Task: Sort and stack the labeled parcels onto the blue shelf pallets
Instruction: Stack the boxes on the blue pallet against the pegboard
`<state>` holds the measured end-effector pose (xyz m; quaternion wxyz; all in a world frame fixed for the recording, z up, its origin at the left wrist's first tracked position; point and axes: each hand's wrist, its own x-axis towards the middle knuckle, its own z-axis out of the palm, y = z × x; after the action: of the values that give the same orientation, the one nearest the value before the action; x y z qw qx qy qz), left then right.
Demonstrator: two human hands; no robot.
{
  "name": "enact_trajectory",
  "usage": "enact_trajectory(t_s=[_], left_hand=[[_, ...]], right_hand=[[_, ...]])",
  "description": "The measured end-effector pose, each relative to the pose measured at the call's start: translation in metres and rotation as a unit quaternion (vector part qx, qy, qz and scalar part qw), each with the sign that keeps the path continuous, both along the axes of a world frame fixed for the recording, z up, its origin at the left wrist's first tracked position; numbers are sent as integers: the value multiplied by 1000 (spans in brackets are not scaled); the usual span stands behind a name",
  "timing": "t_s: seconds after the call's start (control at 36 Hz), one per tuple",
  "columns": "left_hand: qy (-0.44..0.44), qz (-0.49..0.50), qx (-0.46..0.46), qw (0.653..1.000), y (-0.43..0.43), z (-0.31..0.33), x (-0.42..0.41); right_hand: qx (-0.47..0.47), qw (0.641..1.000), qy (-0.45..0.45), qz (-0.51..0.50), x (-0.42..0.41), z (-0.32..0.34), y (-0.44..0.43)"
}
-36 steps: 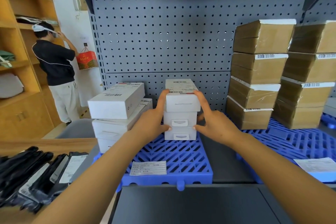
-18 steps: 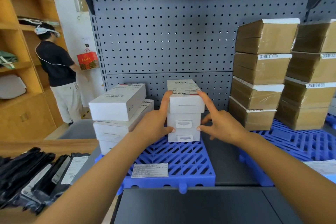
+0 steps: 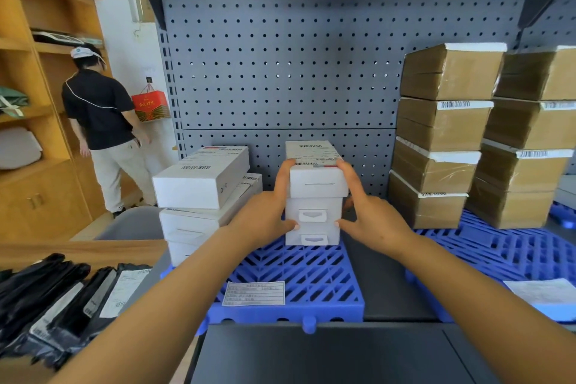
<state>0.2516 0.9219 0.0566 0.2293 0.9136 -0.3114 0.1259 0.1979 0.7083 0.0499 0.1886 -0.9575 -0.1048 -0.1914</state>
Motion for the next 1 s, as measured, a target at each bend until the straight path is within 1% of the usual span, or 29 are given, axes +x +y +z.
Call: enact_trajectory(t_s=[0.08, 0.22, 0.36, 0.42, 0.5, 0.58, 0.69, 0.81, 1.0], left_hand=[[-2, 2, -5, 1000, 1, 0, 0], [-19, -7, -22, 1000, 7, 8, 1], [6, -25, -43, 999, 13, 17, 3], [6, -16, -48, 999, 14, 18, 4], [-20, 9, -21, 1000, 9, 16, 6], [-26, 22, -9, 999, 5, 15, 7], [-22, 27, -31, 999, 2, 11, 1], [-19, 33, -34, 999, -1, 10, 0], [-24, 22, -32, 999, 1, 10, 2]], right_hand=[[-18, 1000, -17, -15, -2, 2, 2], [-76, 993, -75, -40, -1, 2, 6], [-95, 991, -87, -27, 2, 0, 8], [-109, 990, -89, -29, 3, 0, 8], [-140, 986, -78, -34, 0, 3, 5], [-157, 984, -73, -36, -3, 7, 4], [-157, 984, -68, -45, -4, 7, 8], [-124, 991, -45, -39, -4, 3, 9], [-122, 990, -61, -34, -2, 4, 8]])
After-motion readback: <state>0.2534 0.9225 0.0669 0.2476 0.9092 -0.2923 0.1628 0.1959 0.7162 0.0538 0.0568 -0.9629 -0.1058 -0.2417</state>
